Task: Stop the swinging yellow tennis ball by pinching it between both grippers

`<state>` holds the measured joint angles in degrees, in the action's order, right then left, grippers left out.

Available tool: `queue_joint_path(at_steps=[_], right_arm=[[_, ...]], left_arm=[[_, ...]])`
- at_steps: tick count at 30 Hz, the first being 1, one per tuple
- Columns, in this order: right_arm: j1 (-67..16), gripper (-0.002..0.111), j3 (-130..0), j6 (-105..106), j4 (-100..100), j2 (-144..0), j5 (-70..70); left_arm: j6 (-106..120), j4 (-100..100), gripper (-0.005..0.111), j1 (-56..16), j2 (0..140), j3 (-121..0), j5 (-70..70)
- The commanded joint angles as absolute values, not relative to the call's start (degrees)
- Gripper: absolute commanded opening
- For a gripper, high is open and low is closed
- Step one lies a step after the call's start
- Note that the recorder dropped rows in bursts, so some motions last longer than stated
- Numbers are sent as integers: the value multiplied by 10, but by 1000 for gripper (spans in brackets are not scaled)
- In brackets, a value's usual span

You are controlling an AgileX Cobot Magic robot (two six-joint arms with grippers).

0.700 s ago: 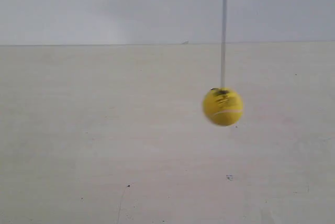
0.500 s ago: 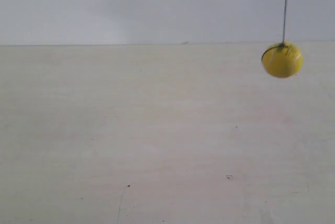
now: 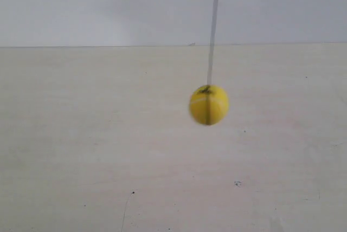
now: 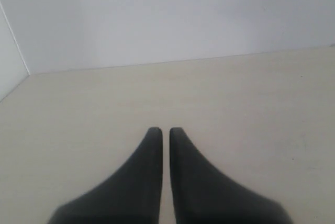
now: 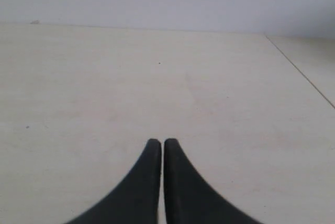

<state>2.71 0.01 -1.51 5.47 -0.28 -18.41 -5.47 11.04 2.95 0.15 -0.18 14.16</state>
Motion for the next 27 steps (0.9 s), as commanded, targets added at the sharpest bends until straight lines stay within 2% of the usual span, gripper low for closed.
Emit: queue_joint_path(at_steps=[1,4,8,13,16,18,22,27], right_arm=[[29,0,0,-9,57,0,-123],[29,0,0,-17,49,0,-43],[29,0,0,-114,49,0,65],[29,0,0,-184,49,0,129],[29,0,0,-265,50,0,177],[29,0,0,-285,58,0,225],[29,0,-5,-284,90,-11,299],[29,0,-71,-284,98,-107,290]], left_arm=[[-63,110,5,26,0,0,133],[-97,110,5,26,0,0,131],[-243,63,5,26,0,0,30],[-332,33,5,26,0,0,-79],[-332,89,5,26,0,0,-204],[-334,143,5,26,0,-4,-236],[-336,186,5,26,30,-61,-238],[-341,228,5,26,150,-130,-239]])
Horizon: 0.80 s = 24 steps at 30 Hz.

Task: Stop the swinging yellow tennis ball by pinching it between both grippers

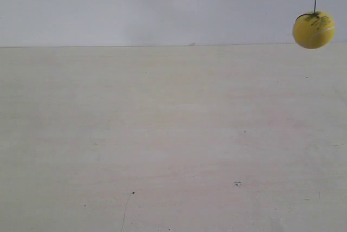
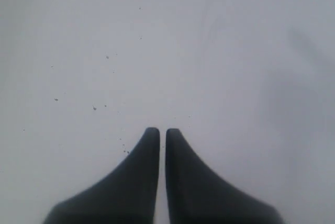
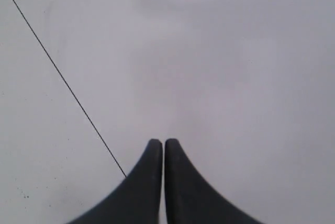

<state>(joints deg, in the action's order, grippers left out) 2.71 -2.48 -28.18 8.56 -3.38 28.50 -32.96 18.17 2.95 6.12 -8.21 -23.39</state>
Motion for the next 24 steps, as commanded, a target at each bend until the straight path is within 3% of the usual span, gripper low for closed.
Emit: queue_joint_path(at_steps=[1,11,17,24], right_arm=[[29,0,-86,-282,99,-138,287],[29,0,-122,-278,220,-464,323],[29,0,-125,-274,366,-686,504],[29,0,-195,-300,493,-856,577]], left_arm=[[-353,248,5,26,183,-142,-240],[-437,510,5,26,501,-174,-395],[-435,575,5,26,689,-189,-452],[-424,677,5,26,849,-229,-598]])
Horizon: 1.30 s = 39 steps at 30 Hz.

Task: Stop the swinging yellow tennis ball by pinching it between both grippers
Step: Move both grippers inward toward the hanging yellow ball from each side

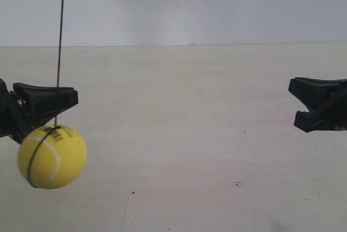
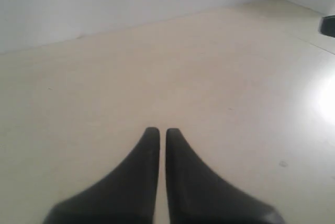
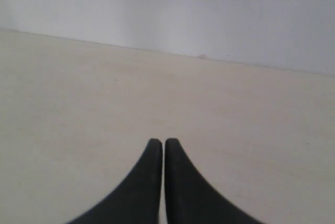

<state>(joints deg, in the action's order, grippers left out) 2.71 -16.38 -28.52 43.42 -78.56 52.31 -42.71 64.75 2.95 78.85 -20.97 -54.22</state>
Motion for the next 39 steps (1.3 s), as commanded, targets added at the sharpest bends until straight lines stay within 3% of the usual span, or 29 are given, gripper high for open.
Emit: queue_joint_path(at_steps=[1,6,12,21,31,39], right_arm=[[29,0,-198,-300,497,-868,592],[28,0,-202,-300,529,-906,692],[28,0,-225,-312,548,-906,665],[23,0,-225,-317,557,-906,666],[-65,0,-225,-289,561,-906,640],[-80,0,-225,-285,555,-906,619]], left_arm=[[-424,684,5,26,862,-233,-610],[-426,727,5,16,906,-249,-700],[-451,722,5,-71,906,-308,-654],[-480,731,5,-112,906,-347,-624],[-480,760,5,-174,906,-347,-586],[-478,754,5,-201,915,-347,-584]])
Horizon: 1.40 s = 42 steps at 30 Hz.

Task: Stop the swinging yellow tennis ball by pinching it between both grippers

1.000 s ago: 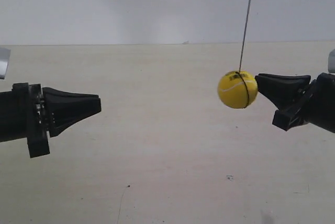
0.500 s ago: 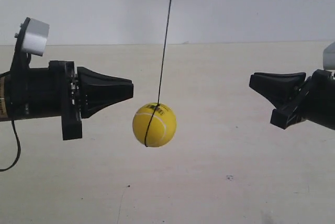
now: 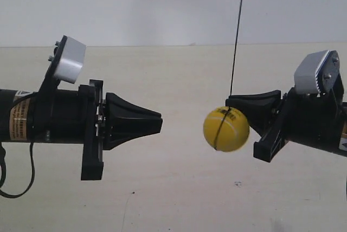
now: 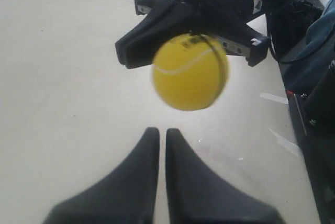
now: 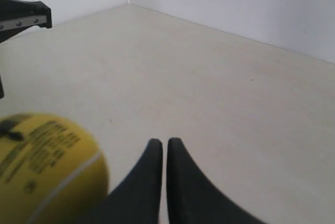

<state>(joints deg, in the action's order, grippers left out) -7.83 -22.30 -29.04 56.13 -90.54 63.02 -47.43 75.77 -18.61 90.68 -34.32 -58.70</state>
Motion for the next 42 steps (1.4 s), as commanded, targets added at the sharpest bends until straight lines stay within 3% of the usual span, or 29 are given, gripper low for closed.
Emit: queue_joint_path(at_steps=[1,15,34,42], right_arm=[[-80,0,-225,-285,555,-906,619],[-80,0,-225,-273,549,-906,620],[-80,0,-225,-280,559,-906,622],[-80,0,-225,-278,559,-906,623]], left_arm=[[-476,751,5,-206,918,-347,-584],[-330,619,5,-207,930,-347,-573],[-399,725,5,-207,980,-398,-635],[-394,727,5,-253,980,-408,-627]])
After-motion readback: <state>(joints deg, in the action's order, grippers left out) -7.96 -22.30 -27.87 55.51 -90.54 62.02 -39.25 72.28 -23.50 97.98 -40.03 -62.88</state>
